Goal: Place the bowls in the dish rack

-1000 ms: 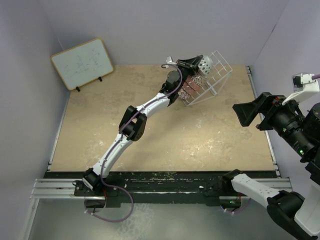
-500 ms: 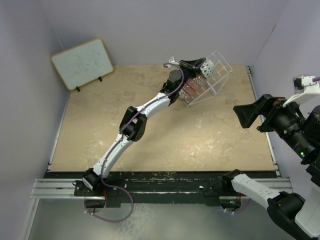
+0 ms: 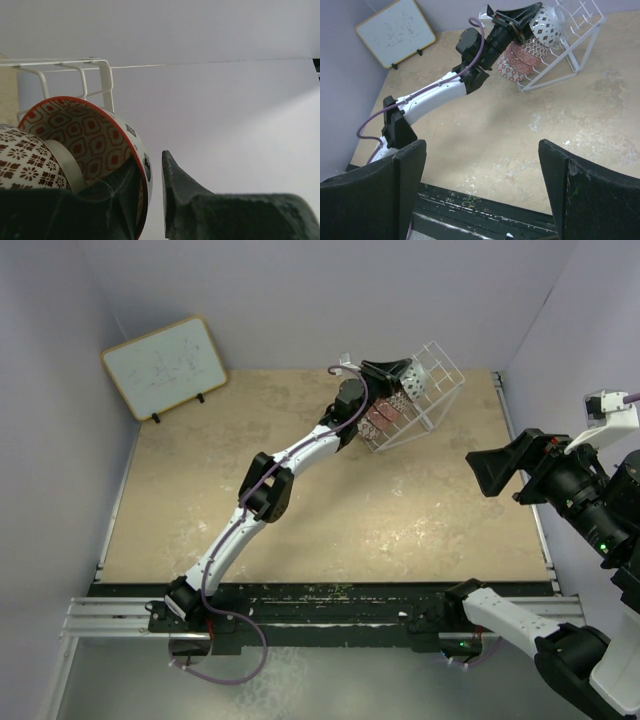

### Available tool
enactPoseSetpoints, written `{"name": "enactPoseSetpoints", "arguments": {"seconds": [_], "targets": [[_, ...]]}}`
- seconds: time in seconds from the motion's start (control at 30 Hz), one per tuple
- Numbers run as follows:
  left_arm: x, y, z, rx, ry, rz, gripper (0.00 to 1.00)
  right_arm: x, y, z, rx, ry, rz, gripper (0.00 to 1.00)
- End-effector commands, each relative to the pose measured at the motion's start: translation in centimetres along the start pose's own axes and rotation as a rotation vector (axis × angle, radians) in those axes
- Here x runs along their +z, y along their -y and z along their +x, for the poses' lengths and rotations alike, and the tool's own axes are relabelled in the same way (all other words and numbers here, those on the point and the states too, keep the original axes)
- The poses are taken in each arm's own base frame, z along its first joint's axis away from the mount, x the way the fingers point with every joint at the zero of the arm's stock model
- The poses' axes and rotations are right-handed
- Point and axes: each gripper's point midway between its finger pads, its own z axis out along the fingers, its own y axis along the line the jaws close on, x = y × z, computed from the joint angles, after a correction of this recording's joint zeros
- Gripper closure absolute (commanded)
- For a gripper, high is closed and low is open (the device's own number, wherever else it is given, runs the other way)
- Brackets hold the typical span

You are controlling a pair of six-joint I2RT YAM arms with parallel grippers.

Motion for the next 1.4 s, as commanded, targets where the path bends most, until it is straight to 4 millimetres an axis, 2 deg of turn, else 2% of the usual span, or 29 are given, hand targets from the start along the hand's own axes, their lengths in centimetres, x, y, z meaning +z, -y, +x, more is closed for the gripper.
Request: {"name": "enactPoseSetpoints", "arguments": {"seconds": [0.0, 0.2, 0.63, 1.03, 1.37], "targets": [[0.3, 7.3, 0.1, 0.017, -0.009, 0.131, 0.72, 0.4, 0.1, -0.6, -0.005, 0.019, 0.013, 0.05], [0.4, 7.3, -0.3, 0.033, -0.014, 0.099, 0.63, 0.4, 0.1, -0.6, -0.009, 0.017, 0.014, 0.05], [-0.2, 6.5, -0.9, 0.09, -0.038, -0.041, 0.59, 0.5, 0.2, -0.4, -0.012, 0.012, 0.016, 0.04], [-0.7, 6.2, -1.7, 0.108, -0.051, -0.082, 0.55, 0.6, 0.1, -0.3, -0.011, 0.009, 0.013, 0.04], [-1.7, 5.7, -2.8, 0.11, -0.063, -0.143, 0.42, 0.7, 0.1, -0.2, -0.005, 0.005, 0.011, 0.04]]}}
